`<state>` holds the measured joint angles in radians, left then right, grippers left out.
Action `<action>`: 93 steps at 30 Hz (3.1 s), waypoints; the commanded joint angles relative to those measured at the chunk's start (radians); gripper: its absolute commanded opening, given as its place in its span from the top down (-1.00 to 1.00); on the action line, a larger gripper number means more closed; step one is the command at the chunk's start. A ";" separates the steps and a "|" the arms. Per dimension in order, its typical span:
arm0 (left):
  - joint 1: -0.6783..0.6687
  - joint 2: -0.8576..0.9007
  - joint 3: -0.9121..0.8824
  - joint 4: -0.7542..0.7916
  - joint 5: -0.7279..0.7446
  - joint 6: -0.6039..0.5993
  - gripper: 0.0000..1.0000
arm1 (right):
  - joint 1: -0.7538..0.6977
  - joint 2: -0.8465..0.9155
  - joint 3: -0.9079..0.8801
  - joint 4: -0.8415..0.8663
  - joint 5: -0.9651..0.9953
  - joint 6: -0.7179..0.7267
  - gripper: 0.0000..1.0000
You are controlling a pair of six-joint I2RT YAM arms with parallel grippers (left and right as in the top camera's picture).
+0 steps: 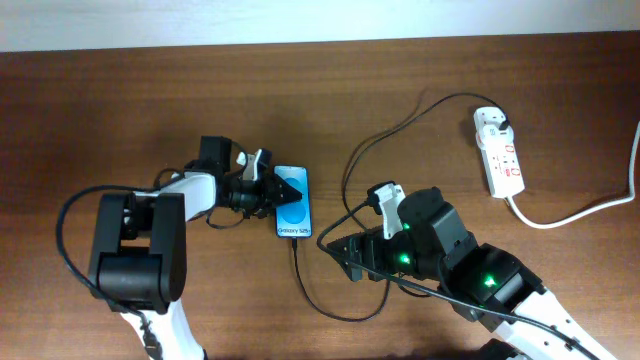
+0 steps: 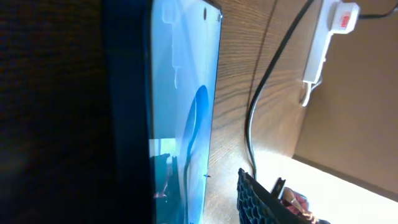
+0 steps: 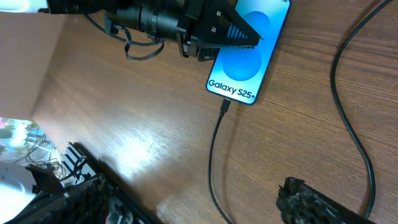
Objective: Plug charger to phone and switch on socket
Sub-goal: 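Lower the phone flat onto the table with the left gripper and release, then move the right gripper over the white power strip's orange switch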
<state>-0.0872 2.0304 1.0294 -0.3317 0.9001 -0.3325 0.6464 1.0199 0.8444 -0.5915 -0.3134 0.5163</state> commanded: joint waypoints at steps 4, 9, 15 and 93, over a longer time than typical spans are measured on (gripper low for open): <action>0.011 0.097 -0.068 -0.093 -0.515 -0.045 0.11 | -0.006 -0.010 0.003 0.000 0.012 -0.012 -0.79; 0.011 0.098 -0.068 -0.137 -0.628 -0.071 0.12 | -0.006 -0.010 0.003 0.000 0.012 -0.016 -0.79; 0.011 0.098 -0.068 -0.165 -0.700 -0.113 0.11 | -0.006 -0.009 0.003 -0.008 0.012 -0.035 -0.80; -0.460 -1.474 0.135 -1.181 -1.464 -0.258 -0.99 | -0.794 0.011 0.299 -0.620 0.298 0.038 -0.50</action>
<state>-0.5430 0.5606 1.1687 -1.5097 -0.5400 -0.5735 -0.0761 0.9634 1.1332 -1.2213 0.0364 0.6228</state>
